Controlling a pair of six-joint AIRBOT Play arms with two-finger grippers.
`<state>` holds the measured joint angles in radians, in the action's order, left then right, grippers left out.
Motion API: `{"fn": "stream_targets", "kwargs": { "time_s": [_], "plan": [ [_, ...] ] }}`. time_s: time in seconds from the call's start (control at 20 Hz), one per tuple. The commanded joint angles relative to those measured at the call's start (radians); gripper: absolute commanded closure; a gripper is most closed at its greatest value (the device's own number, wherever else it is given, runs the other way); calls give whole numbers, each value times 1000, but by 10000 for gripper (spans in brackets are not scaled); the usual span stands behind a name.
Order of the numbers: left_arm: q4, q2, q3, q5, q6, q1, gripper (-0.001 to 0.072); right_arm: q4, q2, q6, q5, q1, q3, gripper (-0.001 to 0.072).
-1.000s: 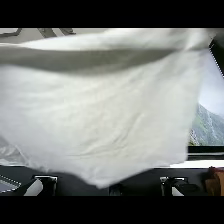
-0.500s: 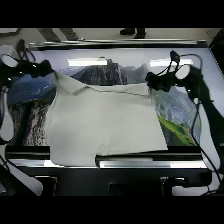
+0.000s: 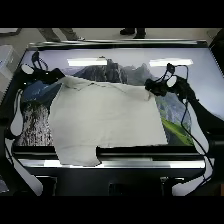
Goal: Fold the clothes and pants, and hang the long-sleeved shirts on hangers.
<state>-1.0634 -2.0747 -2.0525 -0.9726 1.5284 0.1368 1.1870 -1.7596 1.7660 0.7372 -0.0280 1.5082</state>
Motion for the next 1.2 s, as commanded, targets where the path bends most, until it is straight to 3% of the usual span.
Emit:
{"fn": "stream_targets", "kwargs": {
  "time_s": [0.0,0.15,0.35,0.6,0.85,1.15],
  "plan": [
    [1,114,-16,-145,74,82,134,2,102,11,55,96,3,228],
    [-3,262,-10,-355,98,195,134,-4,210,-60,235,274,3,228],
    [-3,442,86,-559,99,296,134,-74,228,-376,622,464,-43,228],
    [-3,620,315,-590,99,308,135,-278,281,-555,666,595,-401,229],
    [-2,741,566,-540,64,304,135,-284,303,-634,642,578,-647,232],
    [2,773,692,-523,26,304,135,-220,314,-661,645,577,-706,236]
  ]
}}
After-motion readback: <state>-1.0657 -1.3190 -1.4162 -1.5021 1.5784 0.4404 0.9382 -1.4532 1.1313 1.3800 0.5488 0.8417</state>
